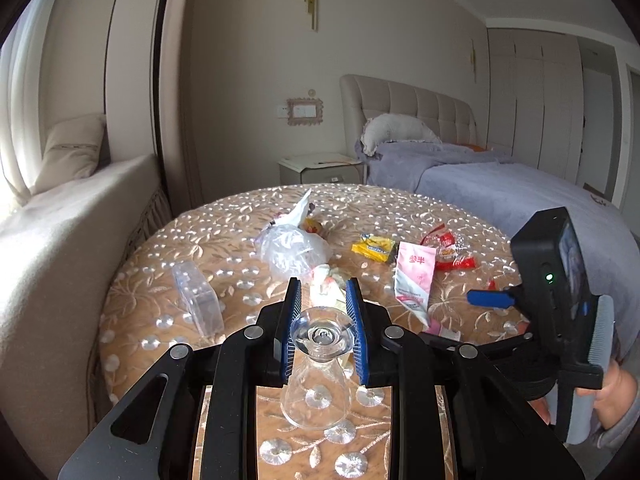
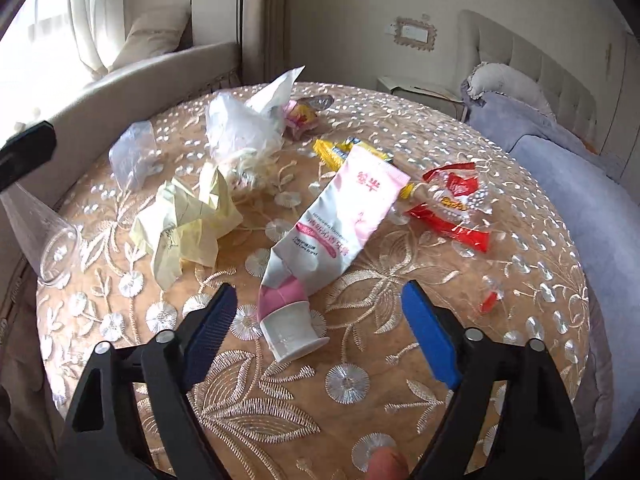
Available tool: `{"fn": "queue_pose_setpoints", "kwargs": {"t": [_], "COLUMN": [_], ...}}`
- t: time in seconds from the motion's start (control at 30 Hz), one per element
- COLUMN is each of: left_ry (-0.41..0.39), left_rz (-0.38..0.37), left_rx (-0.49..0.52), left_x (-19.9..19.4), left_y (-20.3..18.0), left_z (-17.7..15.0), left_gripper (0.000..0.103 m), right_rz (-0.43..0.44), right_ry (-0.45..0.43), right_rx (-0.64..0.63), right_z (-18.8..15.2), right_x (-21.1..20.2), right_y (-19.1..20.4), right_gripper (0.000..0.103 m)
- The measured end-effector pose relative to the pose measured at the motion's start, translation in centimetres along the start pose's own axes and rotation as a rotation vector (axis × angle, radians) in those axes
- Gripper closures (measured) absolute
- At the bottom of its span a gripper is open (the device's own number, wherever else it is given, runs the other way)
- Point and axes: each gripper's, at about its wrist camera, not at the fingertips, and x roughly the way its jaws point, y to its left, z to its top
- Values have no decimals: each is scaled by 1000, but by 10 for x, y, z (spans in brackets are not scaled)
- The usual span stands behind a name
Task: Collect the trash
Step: 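Grasp the clear plastic cup with the left tool while the right tool grasps the pink-white tube, then carry the clear cup and pink-white tube over the trash bin with both tools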
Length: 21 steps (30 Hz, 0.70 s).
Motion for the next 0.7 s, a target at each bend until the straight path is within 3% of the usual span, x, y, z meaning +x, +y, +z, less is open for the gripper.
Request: {"fn": "queue_pose_setpoints", "kwargs": {"t": [0.03,0.07,0.2,0.47,0.7], "left_ry": [-1,-2,1,-13,-34], "left_rz": [1,1,-7,-44,-137], "left_rx": [-4,-9,-20,-13,30], "left_x": [0,-1,1,0,-4], "left_y": [1,2,6,-4,-40], "left_z": [0,-1,-3,2,10], "left_gripper": [80,80,80,80,80], "right_rz": [9,15,30,-20,-97], "right_ry": [24,54,70,-156,-296], "right_rx": [-6,-6,5,78,139], "right_z": [0,0,-1,1,-9], "right_x": [5,12,16,-59,-127], "right_y": [2,4,4,-23,-58], "right_gripper": [41,63,65,69,69]}}
